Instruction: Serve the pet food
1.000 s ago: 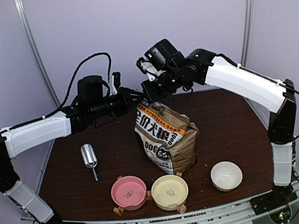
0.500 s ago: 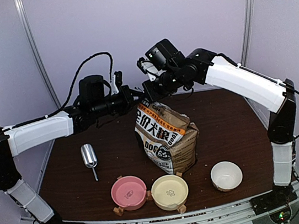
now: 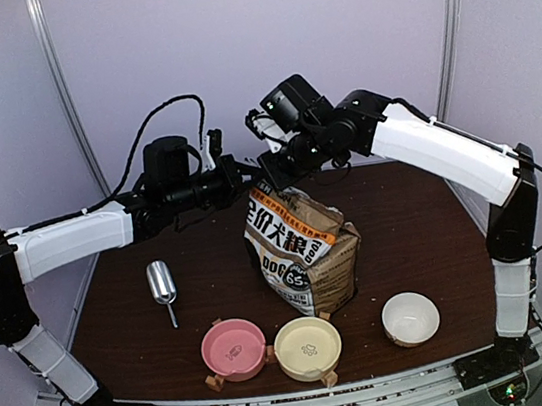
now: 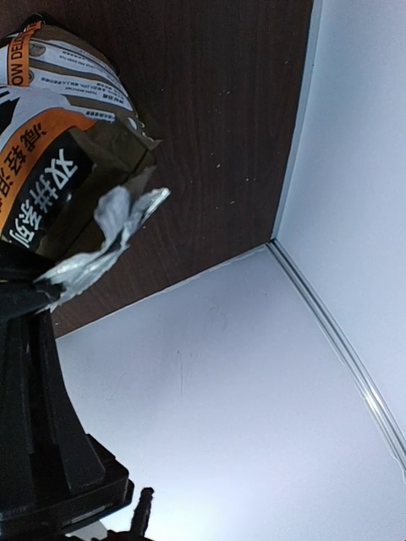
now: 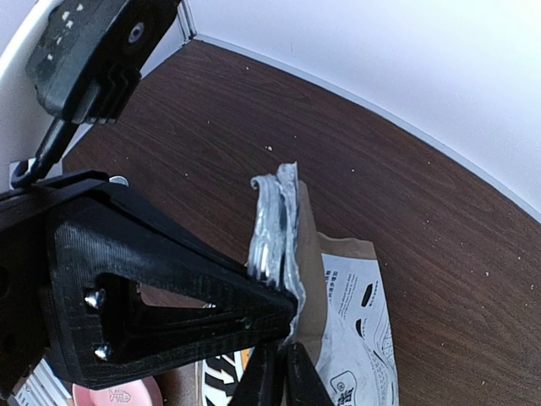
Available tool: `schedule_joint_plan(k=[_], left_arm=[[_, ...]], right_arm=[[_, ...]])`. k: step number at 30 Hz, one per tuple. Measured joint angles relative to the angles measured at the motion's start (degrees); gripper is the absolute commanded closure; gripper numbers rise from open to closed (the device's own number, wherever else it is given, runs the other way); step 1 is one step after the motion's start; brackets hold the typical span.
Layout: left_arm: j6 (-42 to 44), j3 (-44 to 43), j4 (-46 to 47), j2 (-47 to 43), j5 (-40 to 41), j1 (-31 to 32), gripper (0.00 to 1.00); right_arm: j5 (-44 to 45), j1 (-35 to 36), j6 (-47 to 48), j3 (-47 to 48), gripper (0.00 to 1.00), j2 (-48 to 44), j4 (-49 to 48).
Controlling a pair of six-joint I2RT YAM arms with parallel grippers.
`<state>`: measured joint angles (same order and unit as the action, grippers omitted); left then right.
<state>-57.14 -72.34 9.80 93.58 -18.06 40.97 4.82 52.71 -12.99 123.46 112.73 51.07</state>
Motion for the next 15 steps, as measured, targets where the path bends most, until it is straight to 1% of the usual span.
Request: schedule_joint_plan(k=[2,7,10,15], left_arm=[[0.00,0.02,-0.07,0.00,0.00,0.00,1.00],[0.00,0.11,-0.04,-0.02,0.00,0.00,1.00],[0.02,0.13,-0.04,-0.04,0.00,0.00,1.00],[0.02,0.24,0.00,-0.11,0.00,0.00,1.00]], right_arm=[[0.20,0.33,0.00,-0.55,0.88,-0.24,0.39],[0.59,0.68,-0.04,-1.92,0.87,-1.18,0.68],[1.22,0.94,-0.13,-2.01,0.83,-1.31,1.11],[1.66,1.03,-0.28,-2.01,0.81,-1.36,1.57]])
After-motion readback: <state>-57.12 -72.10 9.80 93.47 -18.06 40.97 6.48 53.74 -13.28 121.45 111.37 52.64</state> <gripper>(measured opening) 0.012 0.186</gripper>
